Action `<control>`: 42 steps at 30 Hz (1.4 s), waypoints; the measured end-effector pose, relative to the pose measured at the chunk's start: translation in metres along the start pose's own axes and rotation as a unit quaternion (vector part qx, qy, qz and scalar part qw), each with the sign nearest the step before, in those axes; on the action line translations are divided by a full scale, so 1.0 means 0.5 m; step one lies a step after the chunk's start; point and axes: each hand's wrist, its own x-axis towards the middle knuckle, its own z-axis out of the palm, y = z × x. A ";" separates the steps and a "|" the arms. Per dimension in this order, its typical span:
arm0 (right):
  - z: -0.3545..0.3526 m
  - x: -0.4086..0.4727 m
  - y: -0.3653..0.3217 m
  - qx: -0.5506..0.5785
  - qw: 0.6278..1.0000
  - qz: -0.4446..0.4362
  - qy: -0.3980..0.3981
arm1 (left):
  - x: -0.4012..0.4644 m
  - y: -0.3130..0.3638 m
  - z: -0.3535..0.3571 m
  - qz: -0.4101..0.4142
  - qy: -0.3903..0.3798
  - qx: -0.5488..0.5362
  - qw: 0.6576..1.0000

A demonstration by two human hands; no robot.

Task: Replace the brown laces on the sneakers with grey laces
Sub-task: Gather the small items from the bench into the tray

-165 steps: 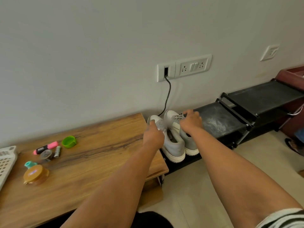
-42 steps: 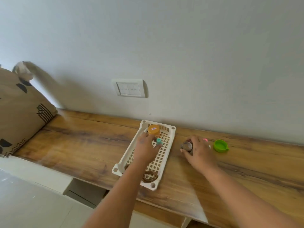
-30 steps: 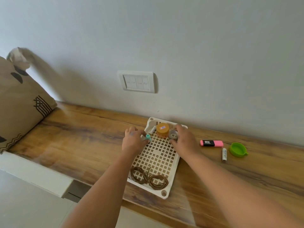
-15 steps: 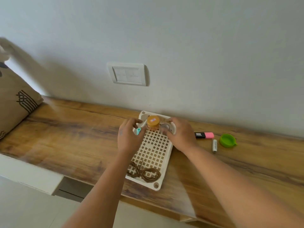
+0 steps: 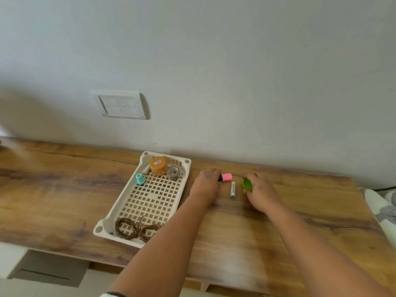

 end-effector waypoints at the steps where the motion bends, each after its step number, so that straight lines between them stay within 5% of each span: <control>1: 0.001 0.000 0.003 0.002 1.000 0.003 0.006 | 0.005 0.008 0.007 -0.002 -0.007 0.017 1.000; 8: 0.002 -0.006 -0.017 0.041 0.997 0.041 0.043 | -0.022 0.013 -0.016 -0.060 0.039 -0.055 0.996; 14: 0.036 -0.027 -0.167 0.097 0.990 -0.070 0.070 | -0.143 -0.123 -0.124 -0.132 0.162 -0.109 0.972; 21: 0.126 -0.046 -0.358 0.023 0.990 -0.139 0.009 | -0.228 -0.292 -0.176 -0.268 0.112 -0.048 0.956; 33: 0.159 -0.034 -0.378 -0.063 0.994 -0.085 0.039 | -0.217 -0.314 -0.157 -0.278 0.087 -0.031 0.956; 38: 0.083 -0.020 -0.244 -0.017 0.989 0.062 0.131 | -0.220 -0.258 -0.145 -0.204 0.163 -0.032 0.965; 42: 0.058 -0.025 -0.144 -0.038 0.991 0.124 0.042 | -0.203 -0.196 -0.108 -0.124 0.123 -0.039 0.984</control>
